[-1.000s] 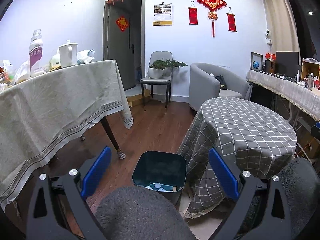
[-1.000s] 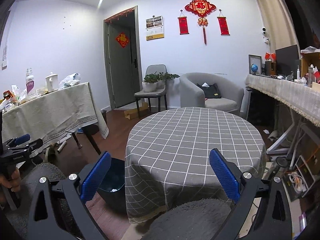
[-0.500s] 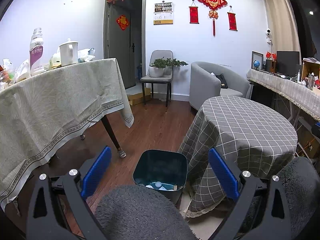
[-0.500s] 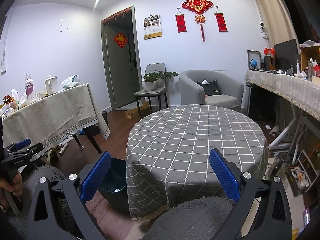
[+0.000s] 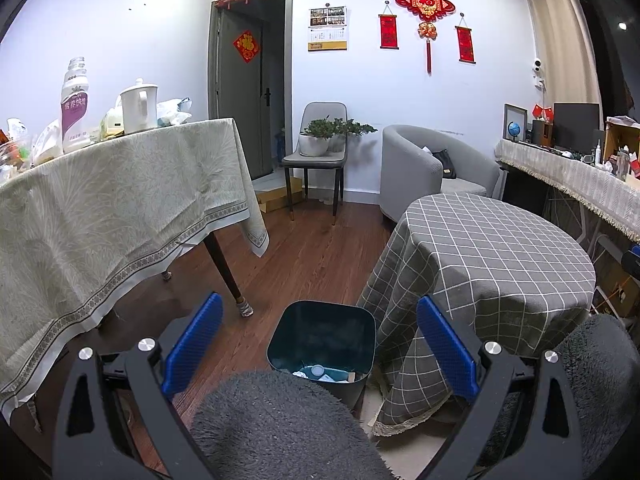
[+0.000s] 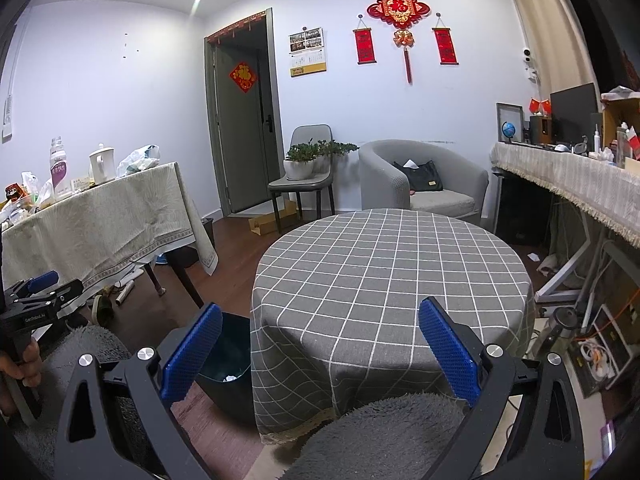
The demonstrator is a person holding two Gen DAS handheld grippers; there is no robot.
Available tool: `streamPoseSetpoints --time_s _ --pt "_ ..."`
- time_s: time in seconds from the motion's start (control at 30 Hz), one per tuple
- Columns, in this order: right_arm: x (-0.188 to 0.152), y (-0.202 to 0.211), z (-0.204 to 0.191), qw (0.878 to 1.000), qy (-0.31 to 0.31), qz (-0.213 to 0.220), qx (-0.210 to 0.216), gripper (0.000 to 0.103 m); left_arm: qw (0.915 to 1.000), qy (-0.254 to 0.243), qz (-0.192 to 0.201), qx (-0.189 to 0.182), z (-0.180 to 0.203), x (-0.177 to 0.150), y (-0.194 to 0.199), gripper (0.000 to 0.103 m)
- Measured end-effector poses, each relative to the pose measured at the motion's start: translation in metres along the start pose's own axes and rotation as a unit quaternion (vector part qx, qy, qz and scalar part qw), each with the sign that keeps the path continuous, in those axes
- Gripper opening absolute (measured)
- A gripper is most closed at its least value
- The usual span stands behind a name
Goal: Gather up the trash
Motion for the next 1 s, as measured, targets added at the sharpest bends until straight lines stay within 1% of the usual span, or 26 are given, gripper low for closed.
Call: streamPoseSetpoints --time_s 1.0 --pt "0.0006 -0.0002 0.0003 1.0 0.001 -0.001 0.0 0.1 1.0 -0.006 -0.002 -0.001 0.0001 0.0005 -0.0032 0.099"
Point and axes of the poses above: each gripper's, at about its wrist camera, not at the fingertips, and y roughly against the way its jaws point, z to its right, x to its top, the point moved 8 cm from there along -y, roughly the way its jaws point, and after that the axes turned 9 degrees about z, right-handed, at the moved point
